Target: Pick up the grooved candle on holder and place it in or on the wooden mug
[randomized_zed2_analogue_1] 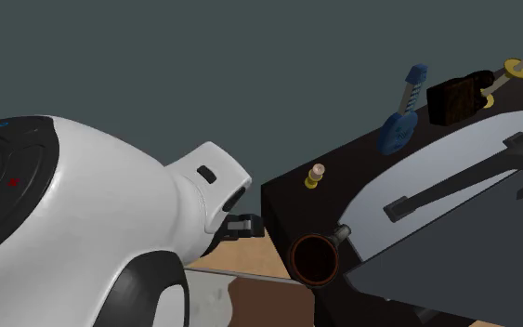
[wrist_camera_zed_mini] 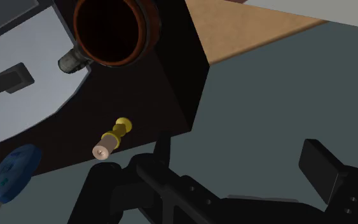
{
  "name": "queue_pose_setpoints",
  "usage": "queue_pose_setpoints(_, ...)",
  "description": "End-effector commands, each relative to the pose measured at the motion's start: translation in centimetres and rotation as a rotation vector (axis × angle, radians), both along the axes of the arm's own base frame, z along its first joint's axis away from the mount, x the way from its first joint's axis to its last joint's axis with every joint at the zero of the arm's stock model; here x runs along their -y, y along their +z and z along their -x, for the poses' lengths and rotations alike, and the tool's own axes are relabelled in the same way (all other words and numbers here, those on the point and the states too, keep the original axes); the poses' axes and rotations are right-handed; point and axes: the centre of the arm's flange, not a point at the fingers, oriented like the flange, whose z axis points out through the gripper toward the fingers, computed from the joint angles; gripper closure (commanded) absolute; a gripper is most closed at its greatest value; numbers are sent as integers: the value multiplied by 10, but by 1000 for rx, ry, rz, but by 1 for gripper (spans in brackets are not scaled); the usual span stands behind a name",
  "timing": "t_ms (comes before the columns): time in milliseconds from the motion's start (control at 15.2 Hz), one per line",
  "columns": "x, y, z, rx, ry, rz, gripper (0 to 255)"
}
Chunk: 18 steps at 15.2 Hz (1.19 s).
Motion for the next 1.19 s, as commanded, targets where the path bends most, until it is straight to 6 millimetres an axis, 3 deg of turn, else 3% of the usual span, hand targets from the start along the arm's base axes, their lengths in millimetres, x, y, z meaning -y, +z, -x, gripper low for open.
queue_pose_setpoints(0, 0, 0, 0, 0, 0, 0, 0)
queue_pose_setpoints(1122, 141, -121, -145, -45, -45, -90, 0)
